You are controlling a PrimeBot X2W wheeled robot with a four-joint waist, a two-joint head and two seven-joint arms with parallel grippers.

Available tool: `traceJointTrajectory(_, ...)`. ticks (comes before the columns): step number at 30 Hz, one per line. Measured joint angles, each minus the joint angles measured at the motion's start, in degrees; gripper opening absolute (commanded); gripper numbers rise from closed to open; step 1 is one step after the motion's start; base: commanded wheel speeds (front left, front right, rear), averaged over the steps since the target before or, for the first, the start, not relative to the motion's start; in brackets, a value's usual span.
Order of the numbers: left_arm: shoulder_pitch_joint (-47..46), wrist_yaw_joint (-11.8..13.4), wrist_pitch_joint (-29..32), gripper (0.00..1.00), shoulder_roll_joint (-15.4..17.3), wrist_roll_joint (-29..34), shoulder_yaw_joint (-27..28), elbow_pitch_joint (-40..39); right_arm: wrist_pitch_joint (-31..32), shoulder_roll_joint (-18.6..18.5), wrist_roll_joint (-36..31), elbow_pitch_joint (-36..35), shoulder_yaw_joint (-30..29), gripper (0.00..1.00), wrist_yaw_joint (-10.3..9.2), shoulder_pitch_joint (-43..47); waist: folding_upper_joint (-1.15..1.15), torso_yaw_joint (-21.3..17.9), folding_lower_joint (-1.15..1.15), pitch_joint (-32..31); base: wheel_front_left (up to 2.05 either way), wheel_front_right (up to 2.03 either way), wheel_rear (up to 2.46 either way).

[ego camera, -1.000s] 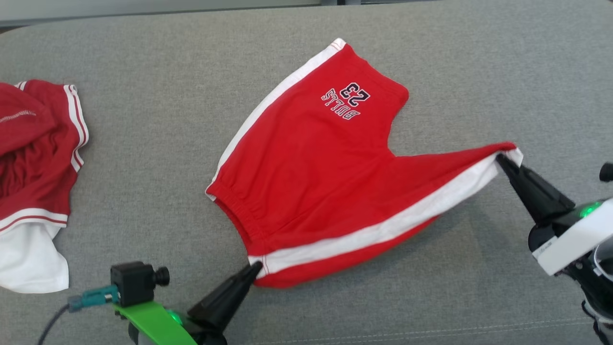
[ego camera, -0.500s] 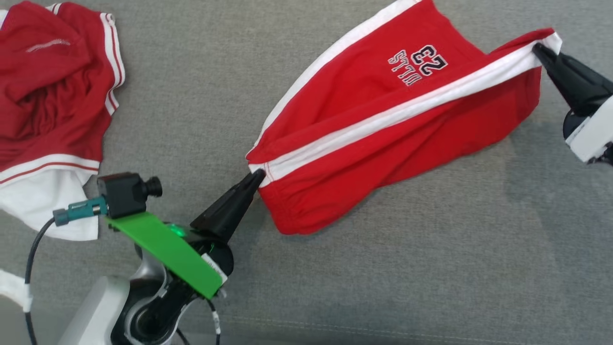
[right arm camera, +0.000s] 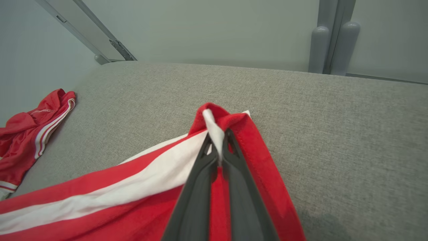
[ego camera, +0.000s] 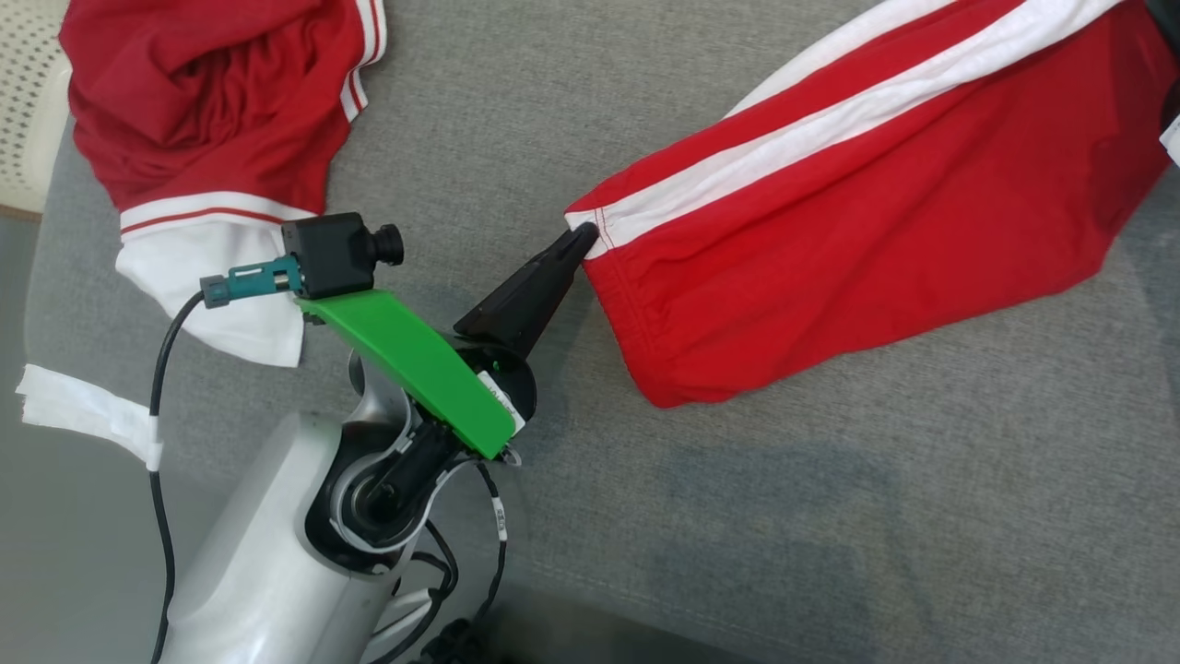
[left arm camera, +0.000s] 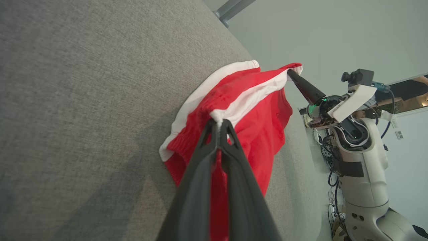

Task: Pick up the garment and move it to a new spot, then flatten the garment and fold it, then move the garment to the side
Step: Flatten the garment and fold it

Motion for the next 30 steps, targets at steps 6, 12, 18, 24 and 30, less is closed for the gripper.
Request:
traceJointTrajectory(6,-0.74,-0.04,-0.26,0.00,-1.37,0.49,-0.46,3.88,1.25,0.49,-1.05,3.00,2.58,0.00,0.07,-2.39,0.00,3.52,0.00,1.70,0.00,0.00,0.00)
traceJointTrajectory(12,-3.20,-1.05,-1.26,0.00,-1.85,0.51,-0.62,6.26,1.49,0.53,-1.38,5.02,2.77,0.00,0.54,-5.25,0.00,4.87,0.00,3.18,0.00,0.00,0.00)
traceJointTrajectory(18,-4.52,-1.93,-2.01,0.00,-2.12,0.52,-0.41,8.00,1.49,0.38,-1.71,6.46,2.70,0.00,1.03,-7.01,0.00,4.41,0.00,3.39,0.00,0.00,0.00)
traceJointTrajectory(24,-5.56,-2.36,-2.10,0.00,-2.43,0.52,-0.14,9.73,1.51,0.47,-1.70,7.77,2.69,0.00,1.09,-8.73,0.00,3.32,0.00,3.47,0.00,0.00,0.00)
traceJointTrajectory(30,-6.98,-3.01,-2.59,0.00,-2.88,0.54,-0.22,11.48,1.72,0.11,-1.72,9.09,2.47,0.00,1.18,-8.87,0.00,2.44,-0.01,3.72,0.00,0.00,0.00)
